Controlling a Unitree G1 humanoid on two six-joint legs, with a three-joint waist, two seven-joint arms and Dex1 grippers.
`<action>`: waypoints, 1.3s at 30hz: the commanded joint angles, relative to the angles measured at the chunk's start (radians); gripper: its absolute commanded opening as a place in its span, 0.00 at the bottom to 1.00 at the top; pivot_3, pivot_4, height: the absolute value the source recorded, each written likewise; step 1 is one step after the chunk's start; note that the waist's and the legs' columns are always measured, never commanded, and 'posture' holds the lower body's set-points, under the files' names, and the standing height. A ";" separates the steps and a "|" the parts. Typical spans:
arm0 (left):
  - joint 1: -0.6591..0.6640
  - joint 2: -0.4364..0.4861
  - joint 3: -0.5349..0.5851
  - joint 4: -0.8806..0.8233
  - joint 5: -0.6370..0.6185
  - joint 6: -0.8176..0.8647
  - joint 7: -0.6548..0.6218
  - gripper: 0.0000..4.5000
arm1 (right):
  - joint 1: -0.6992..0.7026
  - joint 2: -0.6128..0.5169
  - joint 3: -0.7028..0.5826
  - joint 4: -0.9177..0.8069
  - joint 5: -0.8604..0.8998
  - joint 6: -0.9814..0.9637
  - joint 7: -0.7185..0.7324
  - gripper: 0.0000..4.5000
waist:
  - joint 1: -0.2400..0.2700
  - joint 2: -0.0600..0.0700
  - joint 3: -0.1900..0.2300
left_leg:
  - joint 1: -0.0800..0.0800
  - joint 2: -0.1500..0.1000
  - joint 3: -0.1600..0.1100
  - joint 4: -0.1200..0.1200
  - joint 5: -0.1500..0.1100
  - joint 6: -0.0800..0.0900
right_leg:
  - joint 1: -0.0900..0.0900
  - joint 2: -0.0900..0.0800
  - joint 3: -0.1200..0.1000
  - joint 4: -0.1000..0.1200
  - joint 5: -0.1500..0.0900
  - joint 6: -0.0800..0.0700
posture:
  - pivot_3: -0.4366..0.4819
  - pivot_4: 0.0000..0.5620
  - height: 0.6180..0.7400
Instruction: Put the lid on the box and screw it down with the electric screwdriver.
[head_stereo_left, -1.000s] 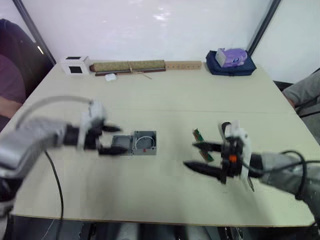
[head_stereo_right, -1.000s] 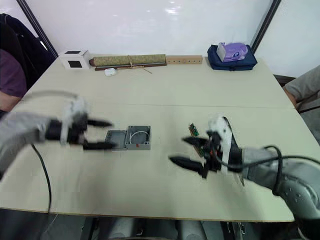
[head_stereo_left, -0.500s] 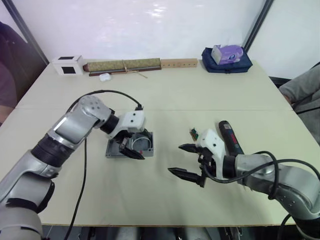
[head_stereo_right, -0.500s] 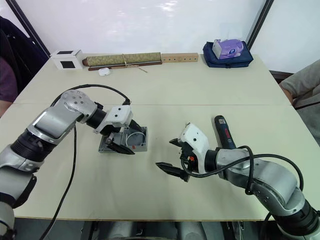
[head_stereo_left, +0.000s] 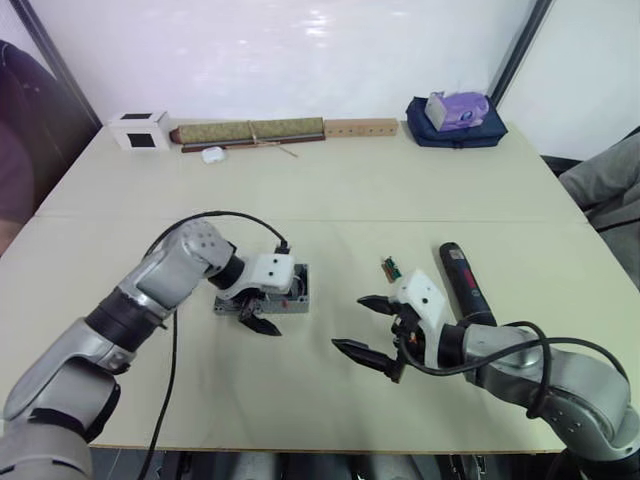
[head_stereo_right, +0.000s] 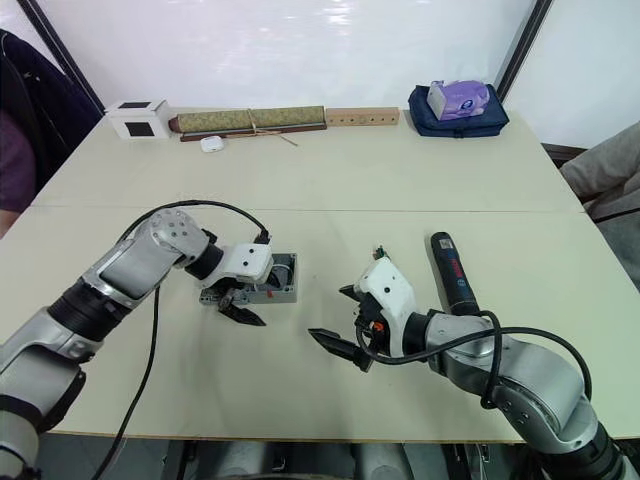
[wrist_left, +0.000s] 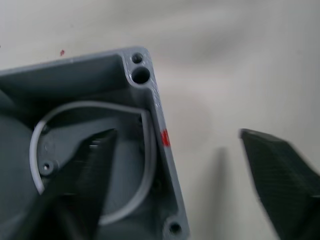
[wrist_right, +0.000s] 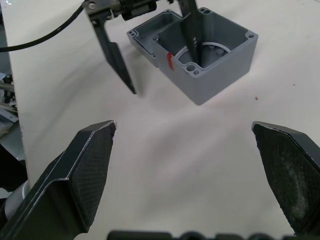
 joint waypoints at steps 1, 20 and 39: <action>-0.014 -0.010 0.024 -0.005 0.021 -0.021 0.009 0.48 | -0.018 0.006 -0.022 -0.029 -0.001 0.000 0.006 1.00 | -0.001 0.000 0.000 | 0.000 0.000 0.000 0.000 0.000 0.000 | 0.000 0.000 0.000 0.000 0.000 0.000 | 0.48 0.27 1.00; -0.089 -0.048 0.048 0.100 0.036 -0.347 -0.081 0.02 | 0.055 0.001 -0.098 -0.046 0.041 0.057 0.015 1.00 | 0.005 0.000 0.000 | 0.001 0.000 0.000 0.000 0.000 0.000 | 0.000 0.000 0.000 0.001 0.000 0.000 | 0.48 0.27 1.00; -0.426 -0.218 -0.381 0.655 -0.132 -0.951 -0.176 0.02 | 0.273 0.079 -0.192 -0.166 0.139 0.045 -0.128 1.00 | -0.001 -0.001 0.000 | 0.001 -0.001 0.000 0.001 0.000 0.000 | 0.001 0.000 0.000 0.002 0.000 0.000 | 0.48 0.27 1.00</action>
